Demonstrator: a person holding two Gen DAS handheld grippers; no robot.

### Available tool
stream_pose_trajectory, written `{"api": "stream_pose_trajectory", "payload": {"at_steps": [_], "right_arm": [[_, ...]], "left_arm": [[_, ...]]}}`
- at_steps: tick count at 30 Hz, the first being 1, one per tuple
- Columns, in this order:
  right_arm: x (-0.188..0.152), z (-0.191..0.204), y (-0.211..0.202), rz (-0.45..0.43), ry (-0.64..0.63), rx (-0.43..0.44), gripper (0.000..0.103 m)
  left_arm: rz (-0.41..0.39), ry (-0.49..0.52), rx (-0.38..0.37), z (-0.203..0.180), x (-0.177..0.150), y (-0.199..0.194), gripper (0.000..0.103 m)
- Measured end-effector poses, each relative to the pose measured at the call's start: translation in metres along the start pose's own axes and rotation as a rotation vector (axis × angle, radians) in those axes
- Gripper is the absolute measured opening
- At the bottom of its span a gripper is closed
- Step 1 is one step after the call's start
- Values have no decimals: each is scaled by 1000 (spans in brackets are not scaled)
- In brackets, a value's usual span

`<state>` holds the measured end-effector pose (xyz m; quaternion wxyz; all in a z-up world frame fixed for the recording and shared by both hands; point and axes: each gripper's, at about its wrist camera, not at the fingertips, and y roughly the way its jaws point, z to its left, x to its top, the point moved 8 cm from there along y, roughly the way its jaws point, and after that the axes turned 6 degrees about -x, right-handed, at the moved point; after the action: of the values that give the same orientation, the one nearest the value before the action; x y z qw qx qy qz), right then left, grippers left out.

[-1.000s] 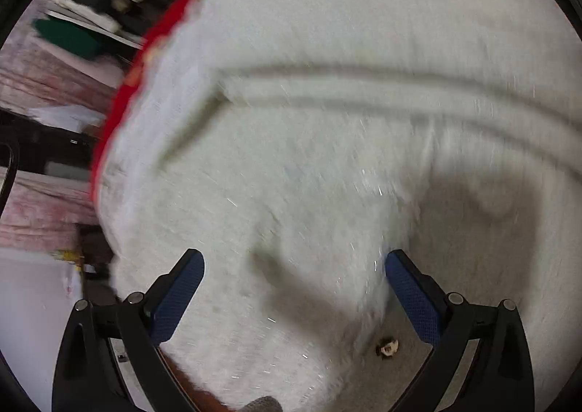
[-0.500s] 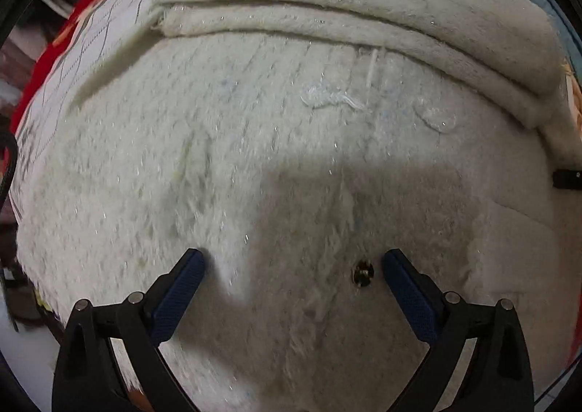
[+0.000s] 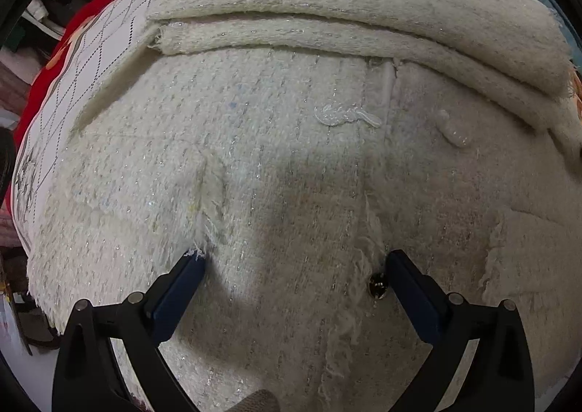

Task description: Fold large clothes

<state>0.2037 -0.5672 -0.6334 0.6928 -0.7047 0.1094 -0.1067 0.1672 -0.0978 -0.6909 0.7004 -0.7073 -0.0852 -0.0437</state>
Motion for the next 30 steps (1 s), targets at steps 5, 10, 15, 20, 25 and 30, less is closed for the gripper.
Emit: {"api": "stream_pose_trajectory", "payload": {"at_steps": [5,10,15,20,25,30], "right_arm": [[25,53,8,-117,-313,-194,18],[44,26,29,-21,-145,-120,31],[31,20,-15,-49,-267,129,87],[10,-26,-54,-33,-266,243,102],[-4,-121,-55,-27,-251,86,102],[-13,-229,-48,10,-159,3,102]], "left_arm": [[-23,-29,42,-9,-6,2,103],[-21,-80,118,-19,-13,-3,103],[-69,-108,256,-45,-10,-58,103],[-107,-42,355,-126,-21,-107,103],[-90,118,406,-210,-37,-108,103],[-42,358,454,-303,-65,-69,103]]}}
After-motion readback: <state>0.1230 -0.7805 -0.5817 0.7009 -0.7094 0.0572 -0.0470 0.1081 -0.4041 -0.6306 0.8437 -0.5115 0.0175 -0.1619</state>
